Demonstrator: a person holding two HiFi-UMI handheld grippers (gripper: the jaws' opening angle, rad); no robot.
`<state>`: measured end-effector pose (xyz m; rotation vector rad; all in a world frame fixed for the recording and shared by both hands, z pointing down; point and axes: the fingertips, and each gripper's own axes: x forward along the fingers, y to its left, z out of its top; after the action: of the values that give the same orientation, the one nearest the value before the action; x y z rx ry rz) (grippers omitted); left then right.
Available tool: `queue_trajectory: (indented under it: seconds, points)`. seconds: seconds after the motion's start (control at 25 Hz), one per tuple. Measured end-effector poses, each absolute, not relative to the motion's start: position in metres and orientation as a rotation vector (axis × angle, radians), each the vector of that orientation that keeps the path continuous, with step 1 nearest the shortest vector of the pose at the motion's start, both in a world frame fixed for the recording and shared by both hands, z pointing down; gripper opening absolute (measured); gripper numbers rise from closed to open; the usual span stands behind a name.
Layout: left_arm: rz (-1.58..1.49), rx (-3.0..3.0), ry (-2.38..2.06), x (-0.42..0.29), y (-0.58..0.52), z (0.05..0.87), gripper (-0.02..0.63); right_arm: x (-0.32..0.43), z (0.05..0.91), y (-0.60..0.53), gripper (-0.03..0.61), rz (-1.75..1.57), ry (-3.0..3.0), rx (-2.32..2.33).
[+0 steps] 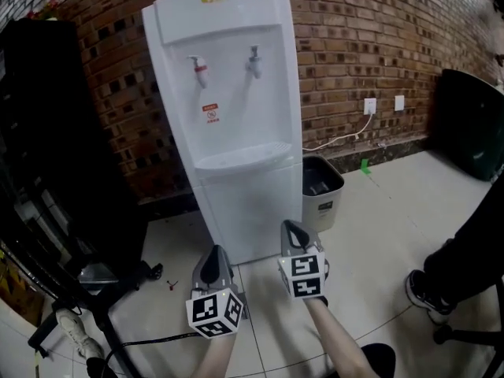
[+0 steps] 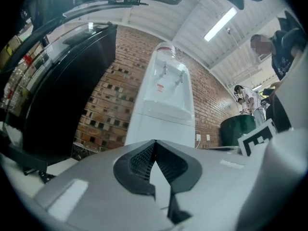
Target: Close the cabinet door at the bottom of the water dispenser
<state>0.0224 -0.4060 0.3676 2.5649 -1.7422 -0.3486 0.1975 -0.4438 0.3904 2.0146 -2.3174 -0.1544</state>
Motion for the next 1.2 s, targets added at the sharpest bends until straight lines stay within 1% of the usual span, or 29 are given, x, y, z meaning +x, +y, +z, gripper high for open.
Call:
queue_trajectory:
  seconds: [0.08,0.28,0.48,0.72,1.2]
  points:
    - [-0.346,2.580,-1.725,0.015,-0.381,0.369,0.011,0.176,0.394,-0.396,0.000,-0.171,-2.411,2.016]
    - [-0.299,2.615,-1.628,-0.003,-0.304,0.387,0.014,0.126,0.410,-0.298,0.000,-0.073,-2.586,1.950]
    - [-0.194,2.714,-1.603,-0.014,-0.239,0.412,0.014,0.076,0.423,-0.257,0.000,-0.169,-2.578,1.775]
    - [-0.178,2.693,-1.648,-0.036,-0.229,0.429,0.014,0.072,0.435,-0.239,0.000,-0.053,-2.516,1.858]
    - [-0.257,2.643,-1.623,-0.039,-0.224,0.417,0.014,0.065,0.421,-0.220,0.000,-0.105,-2.557,1.793]
